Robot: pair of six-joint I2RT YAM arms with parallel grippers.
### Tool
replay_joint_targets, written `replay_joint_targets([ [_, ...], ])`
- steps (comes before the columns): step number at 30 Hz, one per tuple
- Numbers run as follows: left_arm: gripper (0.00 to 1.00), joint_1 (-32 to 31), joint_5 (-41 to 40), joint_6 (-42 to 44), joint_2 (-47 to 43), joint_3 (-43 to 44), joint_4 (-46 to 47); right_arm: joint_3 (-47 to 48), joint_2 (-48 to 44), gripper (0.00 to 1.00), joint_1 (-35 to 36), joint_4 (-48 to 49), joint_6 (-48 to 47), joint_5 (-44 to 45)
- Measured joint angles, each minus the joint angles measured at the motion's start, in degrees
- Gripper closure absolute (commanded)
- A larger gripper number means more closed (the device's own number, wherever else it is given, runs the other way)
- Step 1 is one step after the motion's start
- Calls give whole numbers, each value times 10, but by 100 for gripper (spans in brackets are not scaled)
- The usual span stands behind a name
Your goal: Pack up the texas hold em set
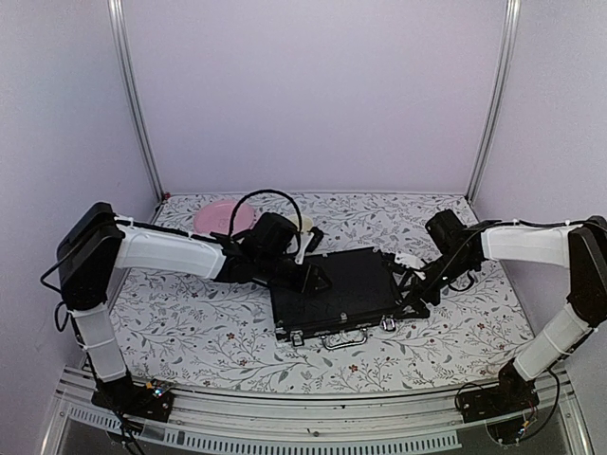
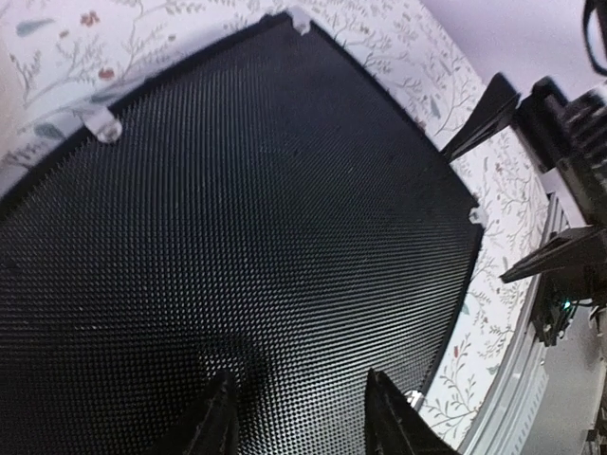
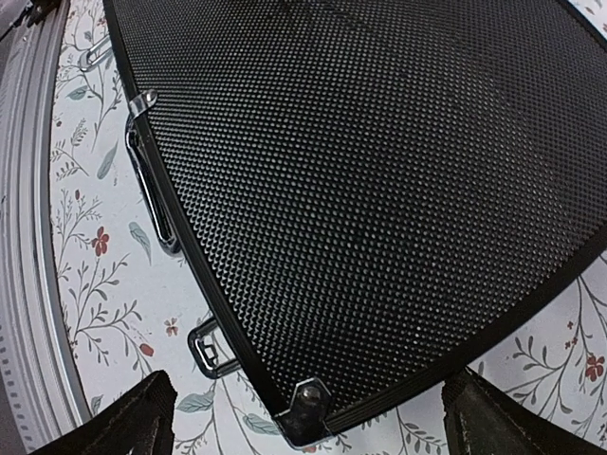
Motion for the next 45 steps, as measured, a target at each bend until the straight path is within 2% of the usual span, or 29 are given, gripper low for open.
replay_joint_targets([
  [3, 54, -4, 3, -3, 29, 1, 2, -2, 6, 1, 11, 12, -1, 9],
  [10, 54, -5, 2, -14, 33, 3, 8, -3, 40, 2, 20, 45, 0, 32],
  [25, 54, -5, -2, -16, 38, 3, 19, -27, 56, 19, 39, 82, 5, 81],
  [28, 54, -5, -2, -17, 38, 3, 21, -28, 56, 25, 40, 84, 10, 84],
  [30, 54, -5, -3, -17, 39, 3, 23, -32, 56, 34, 40, 90, 15, 87],
  [32, 54, -5, -5, -17, 39, 2, 26, -39, 56, 36, 41, 101, 19, 94],
  [37, 54, -5, -6, -20, 42, 2, 33, -58, 56, 38, 53, 144, 49, 152],
  [45, 53, -5, -10, -21, 44, 2, 42, -65, 52, 26, 56, 169, 81, 173],
])
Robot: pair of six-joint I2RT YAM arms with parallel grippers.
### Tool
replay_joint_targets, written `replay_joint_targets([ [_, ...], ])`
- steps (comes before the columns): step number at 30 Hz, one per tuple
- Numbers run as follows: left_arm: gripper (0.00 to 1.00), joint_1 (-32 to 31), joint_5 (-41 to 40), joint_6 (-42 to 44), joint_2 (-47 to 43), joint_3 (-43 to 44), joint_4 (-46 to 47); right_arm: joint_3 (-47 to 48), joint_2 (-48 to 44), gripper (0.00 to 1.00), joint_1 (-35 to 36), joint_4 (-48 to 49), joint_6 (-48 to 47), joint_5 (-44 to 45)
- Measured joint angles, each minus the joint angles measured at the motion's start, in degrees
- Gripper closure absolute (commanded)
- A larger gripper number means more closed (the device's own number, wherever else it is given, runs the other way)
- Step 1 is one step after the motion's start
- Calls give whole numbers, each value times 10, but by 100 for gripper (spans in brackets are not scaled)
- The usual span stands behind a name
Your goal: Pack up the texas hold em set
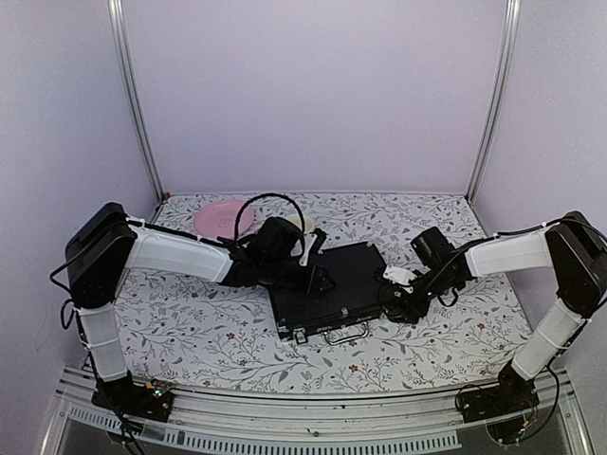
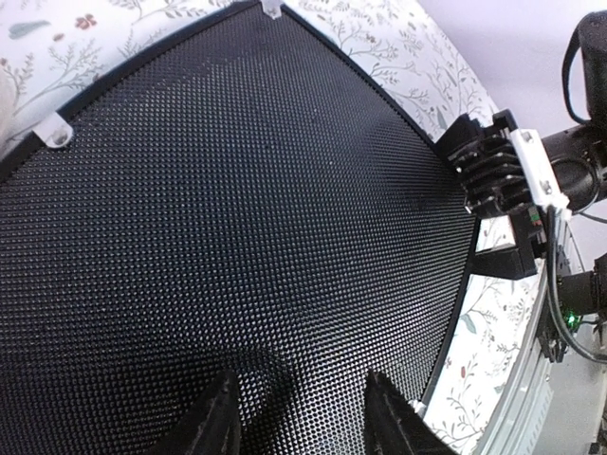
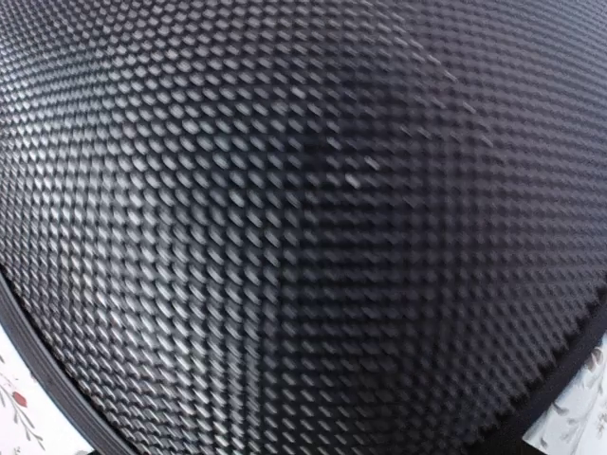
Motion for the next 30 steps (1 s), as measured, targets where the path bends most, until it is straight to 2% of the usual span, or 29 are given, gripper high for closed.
replay_joint_targets([
  [4, 43, -7, -21, 20, -13, -5, -14, 0, -34, 19, -6, -26, -1, 2],
  [10, 31, -51, -134, 93, -84, -18, -57, 22, -99, 17, -29, -99, -15, -23],
  [12, 19, -67, -175, 118, -118, -31, -58, 39, -109, 17, -40, -120, -18, -33],
  [13, 7, -74, -200, 130, -138, -40, -58, 49, -114, 16, -45, -129, -18, -38],
  [14, 3, -78, -225, 142, -157, -51, -57, 62, -116, 16, -49, -139, -18, -45],
  [19, 4, -81, -356, 138, -230, -113, -52, 145, -109, 16, -53, -157, -16, -97],
  [21, 9, -78, -384, 135, -243, -129, -54, 188, -86, 16, -53, -154, -11, -123],
  [24, 13, -78, -382, 135, -250, -134, -62, 229, -37, 16, -53, -137, -2, -148],
  [27, 3, -78, -358, 128, -251, -136, -82, 243, 12, 17, -53, -128, 8, -153],
  [30, 3, -78, -331, 98, -258, -156, -101, 243, 46, 17, -53, -122, 19, -144],
])
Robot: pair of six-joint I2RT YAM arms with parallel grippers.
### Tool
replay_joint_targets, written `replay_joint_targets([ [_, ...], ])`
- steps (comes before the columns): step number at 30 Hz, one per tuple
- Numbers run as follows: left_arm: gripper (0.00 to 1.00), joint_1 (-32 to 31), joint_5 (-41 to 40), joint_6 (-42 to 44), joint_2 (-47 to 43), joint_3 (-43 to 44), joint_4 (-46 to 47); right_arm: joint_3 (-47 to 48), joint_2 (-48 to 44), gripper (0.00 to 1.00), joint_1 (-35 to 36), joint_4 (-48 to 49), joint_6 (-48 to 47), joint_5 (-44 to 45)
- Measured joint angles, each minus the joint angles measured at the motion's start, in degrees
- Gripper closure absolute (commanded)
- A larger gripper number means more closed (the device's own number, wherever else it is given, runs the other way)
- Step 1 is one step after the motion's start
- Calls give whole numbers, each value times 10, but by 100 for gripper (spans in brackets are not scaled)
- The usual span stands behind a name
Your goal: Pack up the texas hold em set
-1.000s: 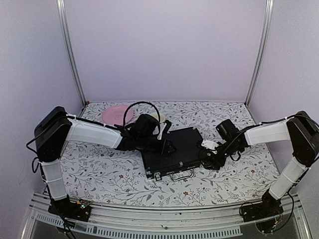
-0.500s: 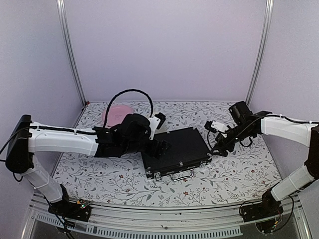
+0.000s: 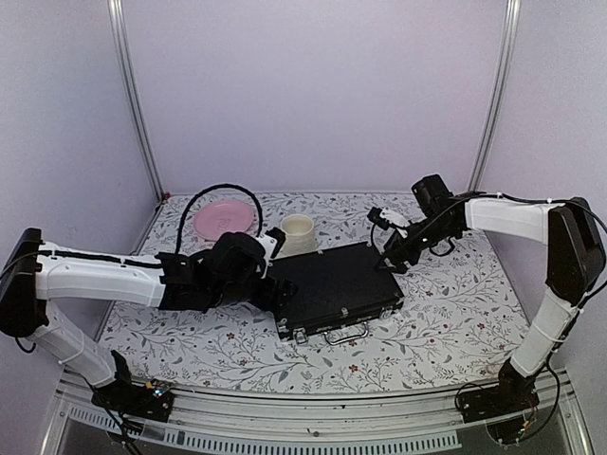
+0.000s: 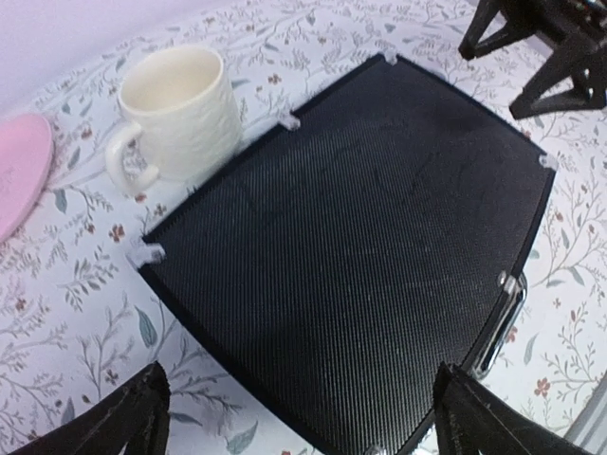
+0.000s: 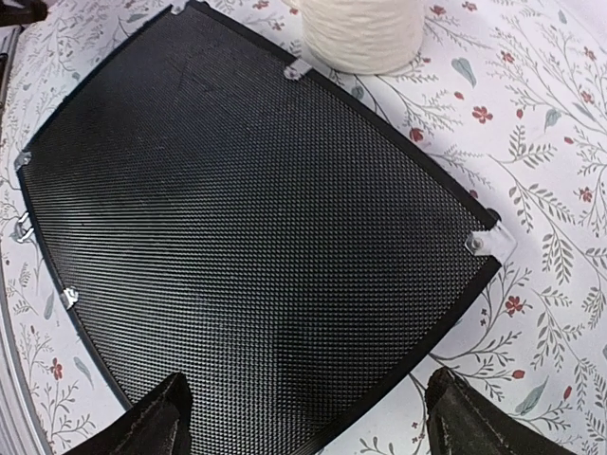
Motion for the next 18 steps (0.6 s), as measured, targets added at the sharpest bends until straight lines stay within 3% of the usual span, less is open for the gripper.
replay_joint_targets([
  [7, 3, 0, 68, -85, -53, -95, -13, 0, 11, 17, 0, 16, 18, 51],
  [18, 3, -14, 130, -139, -45, -126, 31, -15, 23, 17, 0, 26, 22, 72],
])
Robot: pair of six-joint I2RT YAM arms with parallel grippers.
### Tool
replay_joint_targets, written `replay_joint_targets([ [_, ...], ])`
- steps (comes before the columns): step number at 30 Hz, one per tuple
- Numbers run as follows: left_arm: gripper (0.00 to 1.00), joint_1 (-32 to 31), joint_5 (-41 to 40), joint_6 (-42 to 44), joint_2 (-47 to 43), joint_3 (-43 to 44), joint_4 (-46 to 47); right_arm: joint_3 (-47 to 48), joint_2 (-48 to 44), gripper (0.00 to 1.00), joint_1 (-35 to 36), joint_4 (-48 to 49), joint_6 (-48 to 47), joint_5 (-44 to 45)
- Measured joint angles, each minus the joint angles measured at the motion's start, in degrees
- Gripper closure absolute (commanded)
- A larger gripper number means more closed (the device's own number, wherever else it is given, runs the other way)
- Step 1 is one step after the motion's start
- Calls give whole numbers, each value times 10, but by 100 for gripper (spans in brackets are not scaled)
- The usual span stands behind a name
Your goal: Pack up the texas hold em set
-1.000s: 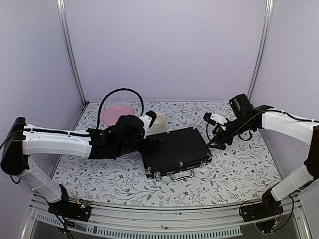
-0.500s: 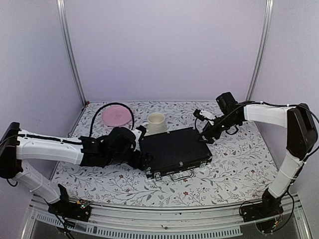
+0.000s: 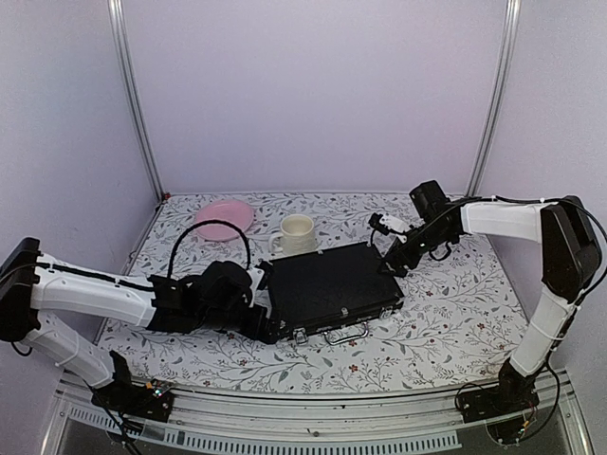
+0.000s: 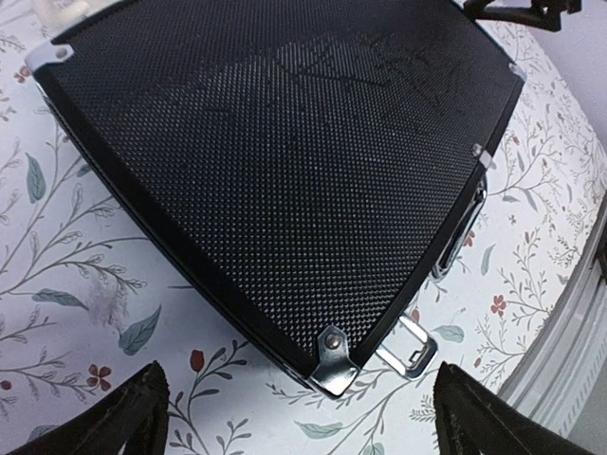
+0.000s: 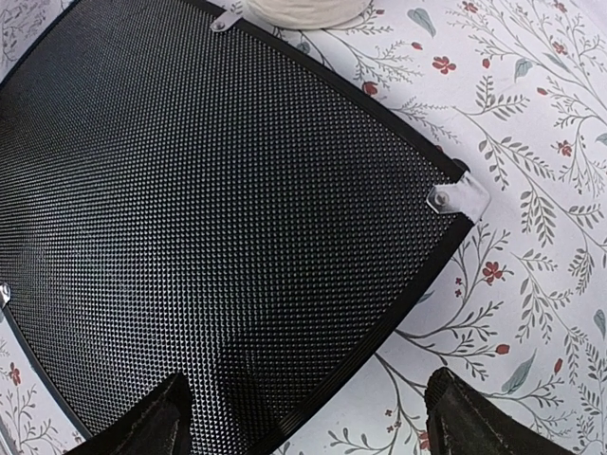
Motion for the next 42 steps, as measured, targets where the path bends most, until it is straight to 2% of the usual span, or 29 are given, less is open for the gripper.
replay_joint_targets([
  [13, 6, -21, -14, 27, 108, 18, 13, -6, 19, 17, 0, 2, 0, -3],
  [23, 11, -34, -56, 50, 139, 32, 18, -6, 25, 18, -1, 5, 0, -22],
  [30, 15, -59, -110, 72, 153, 32, 40, -5, 35, 20, -1, 6, 0, -49],
  [38, 28, -100, -196, 95, 196, 45, 59, -3, 45, 21, -5, 6, 0, -79],
  [42, 31, -110, -228, 98, 221, 57, 61, 0, 49, 21, -9, 6, 0, -82],
])
